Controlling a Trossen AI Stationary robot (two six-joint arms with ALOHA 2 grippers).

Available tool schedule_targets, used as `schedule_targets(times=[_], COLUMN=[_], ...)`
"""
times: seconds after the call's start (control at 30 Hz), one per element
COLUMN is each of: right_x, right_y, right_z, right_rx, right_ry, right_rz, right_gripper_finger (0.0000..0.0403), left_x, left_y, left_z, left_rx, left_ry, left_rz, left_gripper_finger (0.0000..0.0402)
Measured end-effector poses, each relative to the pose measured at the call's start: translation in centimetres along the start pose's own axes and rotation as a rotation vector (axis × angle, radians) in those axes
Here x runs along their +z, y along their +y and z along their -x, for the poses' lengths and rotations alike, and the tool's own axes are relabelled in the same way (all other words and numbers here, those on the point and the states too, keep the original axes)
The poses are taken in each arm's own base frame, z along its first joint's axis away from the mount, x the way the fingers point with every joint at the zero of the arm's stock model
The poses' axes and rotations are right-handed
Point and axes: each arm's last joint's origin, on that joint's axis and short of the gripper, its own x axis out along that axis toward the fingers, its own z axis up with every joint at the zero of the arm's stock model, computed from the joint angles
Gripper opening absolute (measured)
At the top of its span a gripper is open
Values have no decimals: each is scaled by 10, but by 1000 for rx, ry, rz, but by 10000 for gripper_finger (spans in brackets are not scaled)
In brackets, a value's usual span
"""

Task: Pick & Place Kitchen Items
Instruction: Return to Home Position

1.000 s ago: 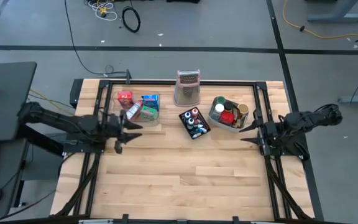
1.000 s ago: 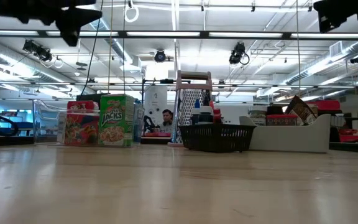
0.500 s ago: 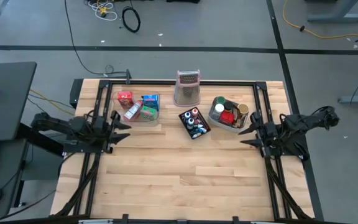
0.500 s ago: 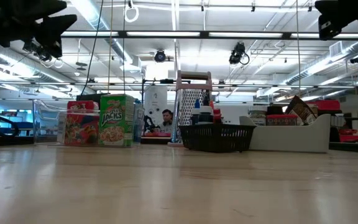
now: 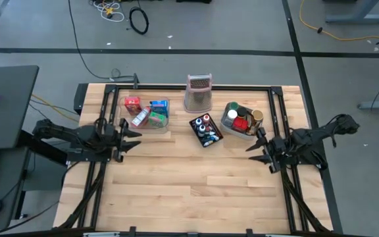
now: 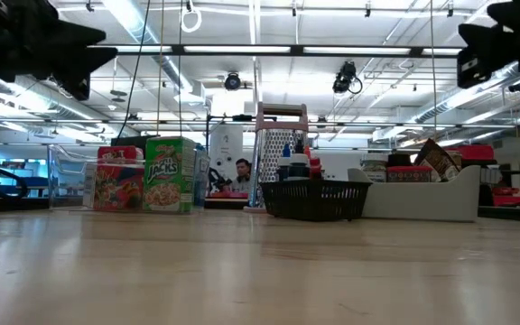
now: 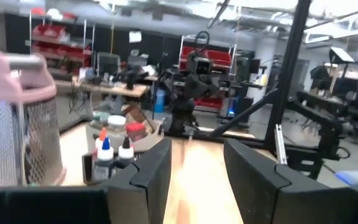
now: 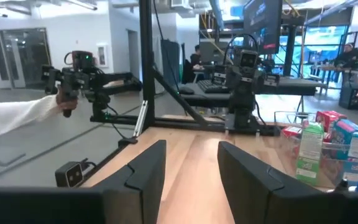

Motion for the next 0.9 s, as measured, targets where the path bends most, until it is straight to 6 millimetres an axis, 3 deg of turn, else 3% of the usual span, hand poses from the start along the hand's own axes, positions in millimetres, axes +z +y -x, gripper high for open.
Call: schedule_targets(times=[0.13,0.9], right_x=[-12,-16], right_y=[0,0], right_z=[-1,0], right_rx=[0,-1], right_ry=[-3,41], right_rz=[-21,-48], right_gripper_finger=[155,155], left_x=[-1,-1], left_y=[0,0], left_z=[0,0], left_rx=[10,11], left_ry=[11,7], left_rz=[59,62], left_gripper_finger=[155,155])
